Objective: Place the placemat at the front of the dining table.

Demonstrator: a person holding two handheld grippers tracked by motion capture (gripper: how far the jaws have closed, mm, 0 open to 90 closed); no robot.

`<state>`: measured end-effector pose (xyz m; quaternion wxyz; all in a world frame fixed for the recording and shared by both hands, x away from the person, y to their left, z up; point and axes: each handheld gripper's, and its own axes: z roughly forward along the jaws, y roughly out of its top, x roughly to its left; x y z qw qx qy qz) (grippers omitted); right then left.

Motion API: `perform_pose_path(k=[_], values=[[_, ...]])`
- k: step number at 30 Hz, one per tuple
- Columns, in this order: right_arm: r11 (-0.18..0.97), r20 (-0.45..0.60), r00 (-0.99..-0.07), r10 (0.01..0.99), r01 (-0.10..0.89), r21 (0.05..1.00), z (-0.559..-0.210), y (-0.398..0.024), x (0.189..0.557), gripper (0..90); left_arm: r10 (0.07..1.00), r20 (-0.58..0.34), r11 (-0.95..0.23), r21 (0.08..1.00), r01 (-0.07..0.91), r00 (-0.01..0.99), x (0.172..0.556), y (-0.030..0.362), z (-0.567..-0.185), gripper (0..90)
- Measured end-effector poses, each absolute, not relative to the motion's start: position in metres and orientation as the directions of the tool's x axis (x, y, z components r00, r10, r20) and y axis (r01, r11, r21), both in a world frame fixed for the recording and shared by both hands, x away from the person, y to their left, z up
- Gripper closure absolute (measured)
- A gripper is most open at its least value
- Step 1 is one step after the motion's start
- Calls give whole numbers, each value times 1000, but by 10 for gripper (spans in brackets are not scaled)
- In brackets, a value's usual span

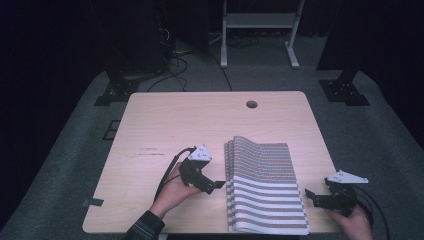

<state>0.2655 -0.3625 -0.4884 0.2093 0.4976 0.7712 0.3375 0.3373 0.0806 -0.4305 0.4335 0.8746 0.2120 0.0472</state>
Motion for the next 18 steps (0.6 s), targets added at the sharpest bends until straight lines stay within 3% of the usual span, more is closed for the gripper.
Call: perform_pose_path(k=[18], values=[[277,13,-417,909,626,729,-488,-362,266,96,362,-125,-554,768,321,924,339,43,-439,0]])
